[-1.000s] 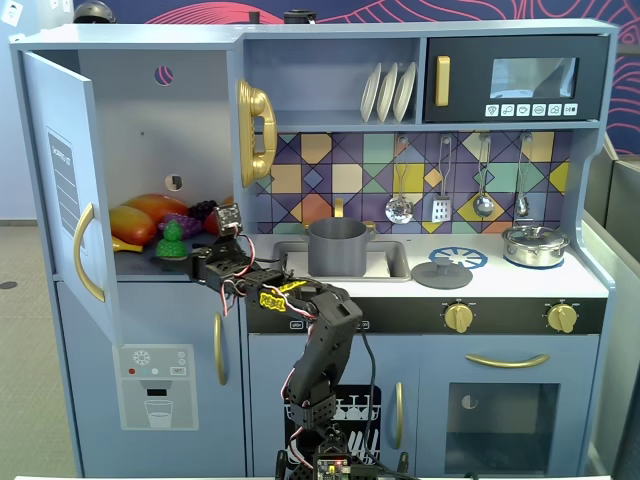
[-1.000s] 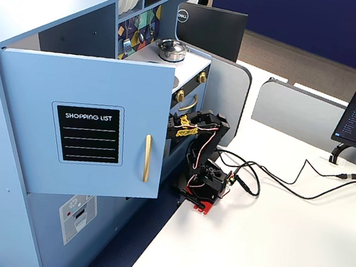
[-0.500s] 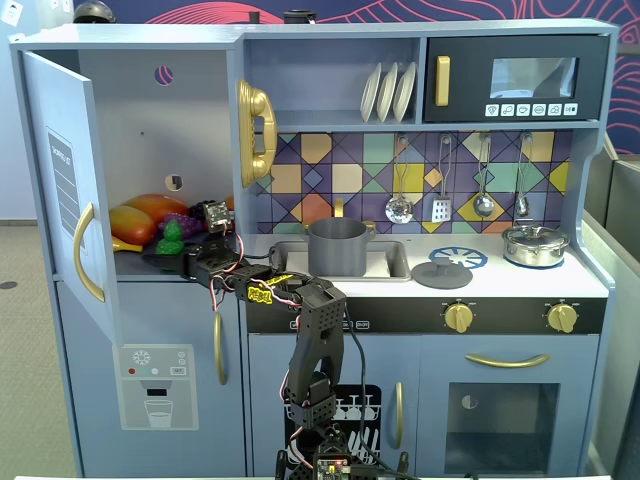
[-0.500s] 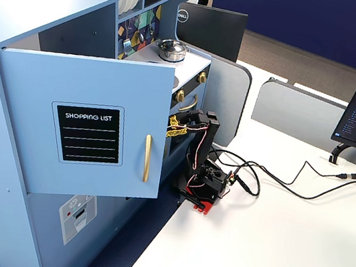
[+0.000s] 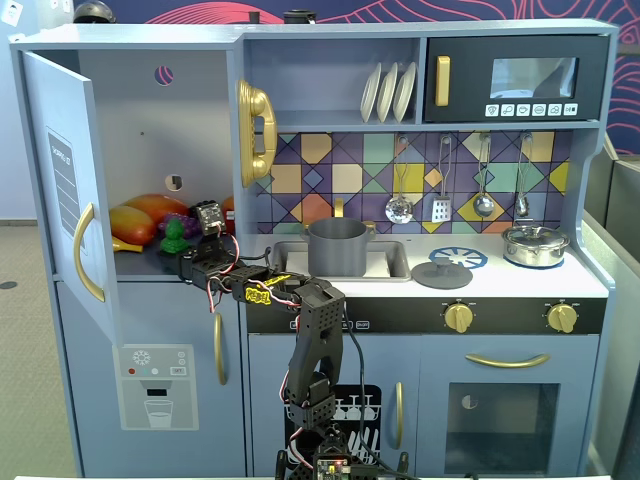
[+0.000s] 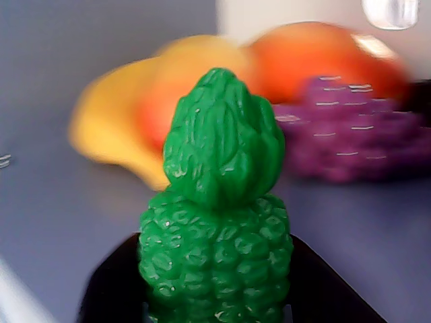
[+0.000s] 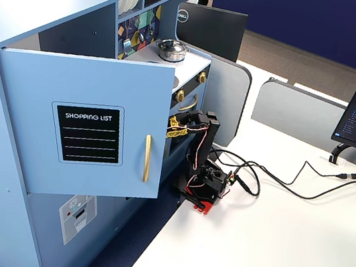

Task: Pick up the green pineapple from the left cabinet and place it in the gray recipient

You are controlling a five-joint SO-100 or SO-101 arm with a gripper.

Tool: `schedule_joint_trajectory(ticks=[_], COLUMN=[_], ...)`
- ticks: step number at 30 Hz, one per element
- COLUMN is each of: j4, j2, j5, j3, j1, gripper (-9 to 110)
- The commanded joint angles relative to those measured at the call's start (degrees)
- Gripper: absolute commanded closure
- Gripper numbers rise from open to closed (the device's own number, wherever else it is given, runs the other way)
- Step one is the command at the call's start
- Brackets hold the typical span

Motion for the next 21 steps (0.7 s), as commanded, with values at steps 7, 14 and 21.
schedule_joint_trajectory(ticks=[7, 14, 21], j4=[18.46, 36.3, 42.19], j2=[32.78, 58.54, 66.27], j5=[-5.01, -5.98, 3.34], j3=[5.36, 10.81, 9.23], j1=[-10.46, -3.52, 25.66], gripper=[102, 102, 102])
